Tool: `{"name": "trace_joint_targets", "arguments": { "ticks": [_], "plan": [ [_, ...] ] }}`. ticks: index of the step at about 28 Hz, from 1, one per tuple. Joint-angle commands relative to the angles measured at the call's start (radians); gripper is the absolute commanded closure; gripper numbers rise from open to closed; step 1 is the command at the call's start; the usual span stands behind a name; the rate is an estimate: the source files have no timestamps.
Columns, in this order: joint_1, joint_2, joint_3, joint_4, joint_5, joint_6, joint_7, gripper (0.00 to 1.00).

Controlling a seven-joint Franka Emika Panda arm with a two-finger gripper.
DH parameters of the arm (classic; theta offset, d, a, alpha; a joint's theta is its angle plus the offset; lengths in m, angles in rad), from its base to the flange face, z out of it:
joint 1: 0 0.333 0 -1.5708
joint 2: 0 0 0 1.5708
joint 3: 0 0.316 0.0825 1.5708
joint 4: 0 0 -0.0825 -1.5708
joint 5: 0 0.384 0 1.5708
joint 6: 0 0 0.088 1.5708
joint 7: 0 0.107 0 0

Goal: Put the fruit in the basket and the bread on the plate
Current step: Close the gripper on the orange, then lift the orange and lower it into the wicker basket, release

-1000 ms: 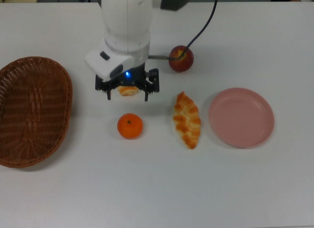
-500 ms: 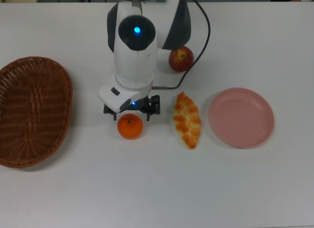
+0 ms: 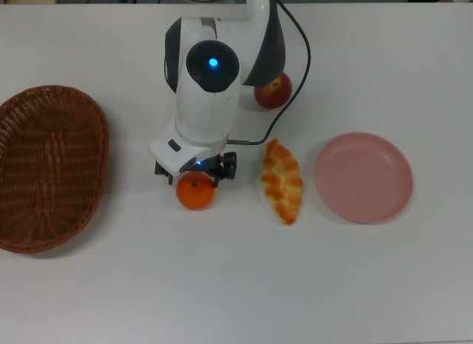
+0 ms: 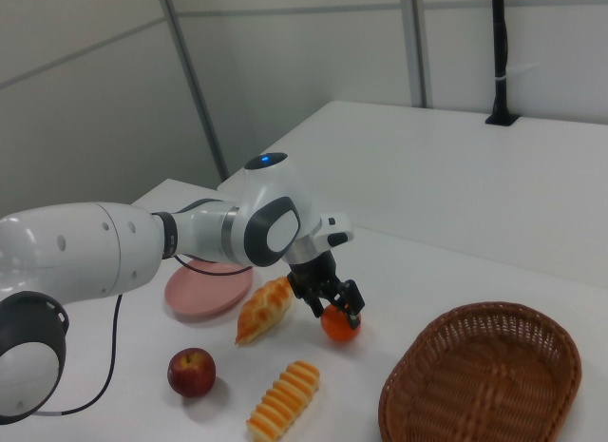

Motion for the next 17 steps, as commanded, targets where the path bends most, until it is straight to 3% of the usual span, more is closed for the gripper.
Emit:
{"name": "trace_joint_targets", "arguments": {
  "ticks": [1,3,4,7,12,17],
  "plan": [
    [0.002,0.002,-0.005,-0.019,-0.039,0.022,0.026,0.47],
    [0.004,0.002,-0.005,-0.019,-0.039,0.022,0.026,0.61],
    [0.004,0.001,-0.005,-0.019,-0.039,0.022,0.026,0.73],
    [0.002,-0.001,-0.006,-0.016,-0.039,0.016,0.026,0.87],
    [-0.004,-0.033,-0.015,-0.008,-0.022,0.012,0.029,0.88],
    [-0.061,-0.111,-0.014,-0.001,0.016,-0.031,0.027,0.88]
  ]
}}
